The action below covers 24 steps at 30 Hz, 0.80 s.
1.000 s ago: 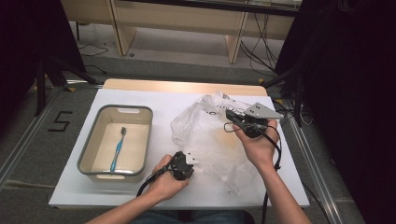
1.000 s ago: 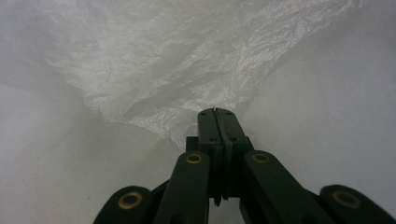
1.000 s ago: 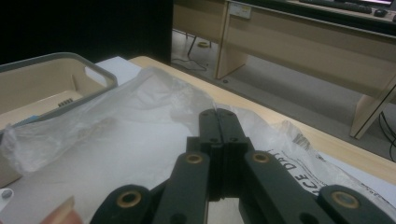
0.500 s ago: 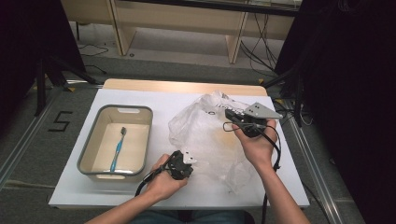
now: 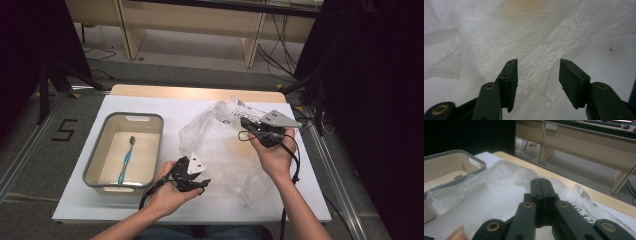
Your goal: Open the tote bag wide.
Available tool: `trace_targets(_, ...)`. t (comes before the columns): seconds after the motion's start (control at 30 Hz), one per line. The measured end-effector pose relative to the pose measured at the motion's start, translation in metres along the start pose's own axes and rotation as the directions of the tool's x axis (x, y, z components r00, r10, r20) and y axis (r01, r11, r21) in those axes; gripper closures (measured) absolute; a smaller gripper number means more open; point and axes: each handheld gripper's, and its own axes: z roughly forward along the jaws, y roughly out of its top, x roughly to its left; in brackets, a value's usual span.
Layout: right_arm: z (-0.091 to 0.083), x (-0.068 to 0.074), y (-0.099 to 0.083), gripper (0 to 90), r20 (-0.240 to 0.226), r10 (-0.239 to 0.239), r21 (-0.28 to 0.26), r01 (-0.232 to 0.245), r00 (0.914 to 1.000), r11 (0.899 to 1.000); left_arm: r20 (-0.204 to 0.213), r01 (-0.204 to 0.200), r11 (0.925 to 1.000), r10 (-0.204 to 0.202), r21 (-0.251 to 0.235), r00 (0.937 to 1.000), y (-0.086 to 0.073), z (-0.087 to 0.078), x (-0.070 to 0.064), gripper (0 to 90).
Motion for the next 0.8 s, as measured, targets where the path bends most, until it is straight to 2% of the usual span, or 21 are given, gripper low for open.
trace_targets(0.07, 0.000, 0.000, 0.000, 90.0, 0.000, 0.000, -0.001, 0.000, 1.0000, 1.000, -0.006, 0.003, 0.9998, -0.003, -0.022, 1.0000, 0.002, -0.005, -0.001, 42.8)
trace_targets(0.27, -0.001, -0.001, 0.000, 90.0, 0.000, 0.000, -0.001, 0.000, 1.0000, 1.000, -0.026, 0.004, 0.9974, -0.005, -0.072, 0.9996, 0.007, -0.020, 0.001, 37.6)
trace_targets(0.5, 0.000, 0.000, -0.001, 90.0, 0.002, 0.002, -0.001, -0.002, 1.0000, 1.000, -0.059, 0.018, 0.9973, -0.023, -0.071, 0.9980, 0.005, -0.034, 0.012, 35.7)
trace_targets(0.8, 0.001, 0.000, -0.001, 90.0, 0.001, 0.004, 0.004, -0.004, 1.0000, 1.000, -0.067, 0.034, 0.9946, -0.040, -0.098, 0.9969, 0.003, -0.050, 0.027, 33.6)
